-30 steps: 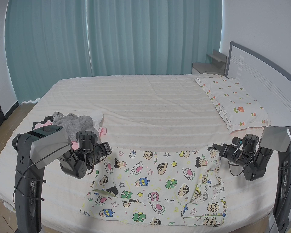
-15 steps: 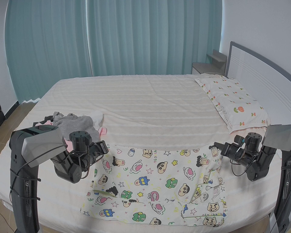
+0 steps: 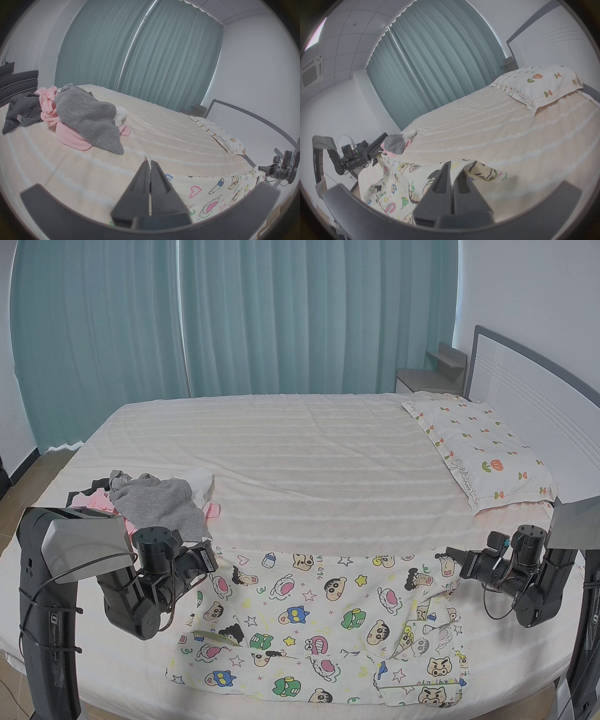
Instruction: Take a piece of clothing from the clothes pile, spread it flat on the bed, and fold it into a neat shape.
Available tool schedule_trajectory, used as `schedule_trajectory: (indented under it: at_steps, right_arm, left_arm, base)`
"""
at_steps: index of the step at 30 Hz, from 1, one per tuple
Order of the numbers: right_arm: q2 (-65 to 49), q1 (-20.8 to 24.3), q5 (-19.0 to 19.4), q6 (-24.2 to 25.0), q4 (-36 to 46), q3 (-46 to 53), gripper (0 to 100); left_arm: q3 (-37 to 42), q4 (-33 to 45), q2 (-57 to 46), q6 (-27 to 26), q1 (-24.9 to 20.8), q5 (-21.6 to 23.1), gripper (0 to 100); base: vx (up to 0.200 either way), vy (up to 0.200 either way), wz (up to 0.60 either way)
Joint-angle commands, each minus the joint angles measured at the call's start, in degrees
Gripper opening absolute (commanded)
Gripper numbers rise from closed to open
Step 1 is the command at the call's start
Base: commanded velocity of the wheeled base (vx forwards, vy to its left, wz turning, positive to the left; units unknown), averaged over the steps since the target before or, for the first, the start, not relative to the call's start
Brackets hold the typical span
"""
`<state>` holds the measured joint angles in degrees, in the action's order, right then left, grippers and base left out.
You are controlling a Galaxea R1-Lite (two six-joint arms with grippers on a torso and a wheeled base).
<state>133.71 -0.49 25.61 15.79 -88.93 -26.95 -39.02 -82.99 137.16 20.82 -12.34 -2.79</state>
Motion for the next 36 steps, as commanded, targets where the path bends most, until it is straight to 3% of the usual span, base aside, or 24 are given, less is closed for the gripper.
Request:
schedule_trajectory:
  at_steps: [1,5,12,36]
  right_arm:
    - [-0.11,0.05,0.14,-3.66,-1.07,4.8,0]
    - [-0.38,-0.13,0.14,-7.96,-1.07,7.62,0]
    - [-1.78,-0.04,0.05,-10.86,-1.07,12.36,0]
    - [3.14,-0.04,0.23,-22.73,-1.07,21.42,0]
  left_arm:
    - [4.48,-3.4,-0.05,-0.34,-0.06,-0.02,0]
    - [8.88,-7.01,-0.13,-0.43,0.03,-0.02,0]
    - [15.29,-7.01,-1.19,-0.34,0.03,0.33,0]
    - [26.1,-7.01,-1.01,-1.05,-0.41,0.77,0]
  base:
    - [0.0,0.0,0.0]
    - [0.0,0.0,0.0]
    - [0.0,0.0,0.0]
    - [0.0,0.0,0.0]
